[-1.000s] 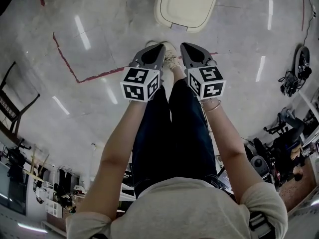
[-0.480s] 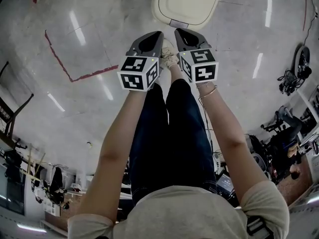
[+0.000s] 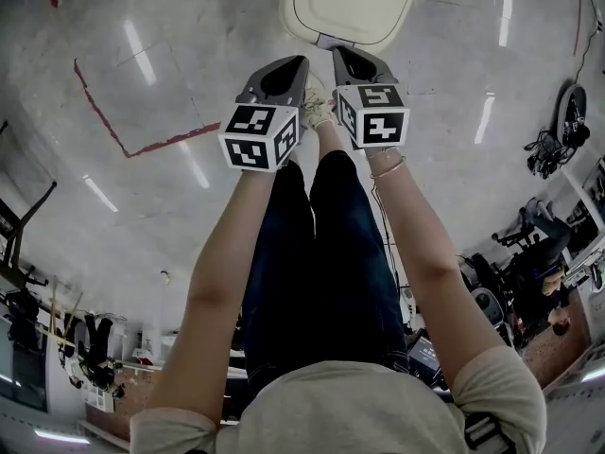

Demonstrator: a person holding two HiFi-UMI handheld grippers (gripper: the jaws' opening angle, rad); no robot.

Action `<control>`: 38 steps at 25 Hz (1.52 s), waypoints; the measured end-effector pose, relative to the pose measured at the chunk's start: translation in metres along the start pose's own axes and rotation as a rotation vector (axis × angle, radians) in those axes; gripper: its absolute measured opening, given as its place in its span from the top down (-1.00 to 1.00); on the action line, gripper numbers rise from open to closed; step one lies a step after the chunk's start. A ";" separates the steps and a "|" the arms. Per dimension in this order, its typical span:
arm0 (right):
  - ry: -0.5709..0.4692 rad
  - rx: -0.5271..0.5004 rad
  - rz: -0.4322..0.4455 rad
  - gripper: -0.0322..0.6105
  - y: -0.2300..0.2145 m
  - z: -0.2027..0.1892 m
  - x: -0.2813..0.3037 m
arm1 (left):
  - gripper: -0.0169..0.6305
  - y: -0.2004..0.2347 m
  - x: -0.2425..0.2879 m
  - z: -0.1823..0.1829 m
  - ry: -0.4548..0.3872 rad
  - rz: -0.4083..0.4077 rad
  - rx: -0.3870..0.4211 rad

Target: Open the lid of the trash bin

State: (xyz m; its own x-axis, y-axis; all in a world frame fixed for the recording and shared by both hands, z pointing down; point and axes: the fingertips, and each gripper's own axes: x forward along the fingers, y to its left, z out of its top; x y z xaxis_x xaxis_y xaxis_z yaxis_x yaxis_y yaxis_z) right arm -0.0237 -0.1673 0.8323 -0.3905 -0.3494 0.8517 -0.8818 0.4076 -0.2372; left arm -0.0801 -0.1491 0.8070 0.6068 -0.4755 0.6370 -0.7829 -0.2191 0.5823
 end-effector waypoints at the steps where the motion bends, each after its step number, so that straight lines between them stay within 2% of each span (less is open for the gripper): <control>1: -0.005 -0.002 -0.001 0.88 0.001 -0.001 0.000 | 0.92 -0.002 0.001 0.000 0.000 -0.003 0.004; 7: -0.038 0.061 0.005 0.88 -0.001 -0.005 0.004 | 0.92 -0.001 0.005 -0.004 0.015 0.013 0.015; 10: -0.023 0.086 0.003 0.88 -0.004 -0.007 0.004 | 0.92 0.000 0.005 -0.007 0.020 0.022 0.009; 19: -0.007 0.100 -0.040 0.88 -0.002 -0.003 0.006 | 0.92 -0.001 0.001 -0.009 0.036 0.013 0.009; 25: -0.004 0.097 -0.011 0.88 -0.002 -0.001 0.001 | 0.92 -0.003 -0.006 -0.004 0.039 0.017 0.015; 34: -0.068 0.107 0.009 0.88 0.005 0.021 -0.049 | 0.92 -0.020 -0.032 0.017 0.045 0.007 0.074; 38: -0.103 0.117 -0.009 0.88 0.009 0.030 -0.077 | 0.92 -0.037 -0.045 0.033 0.040 -0.013 0.131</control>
State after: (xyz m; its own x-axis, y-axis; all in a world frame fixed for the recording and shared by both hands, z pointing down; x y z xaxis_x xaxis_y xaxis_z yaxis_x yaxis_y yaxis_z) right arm -0.0092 -0.1618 0.7509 -0.4020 -0.4401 0.8029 -0.9080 0.3046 -0.2877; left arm -0.0828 -0.1482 0.7403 0.6202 -0.4383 0.6506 -0.7844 -0.3354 0.5218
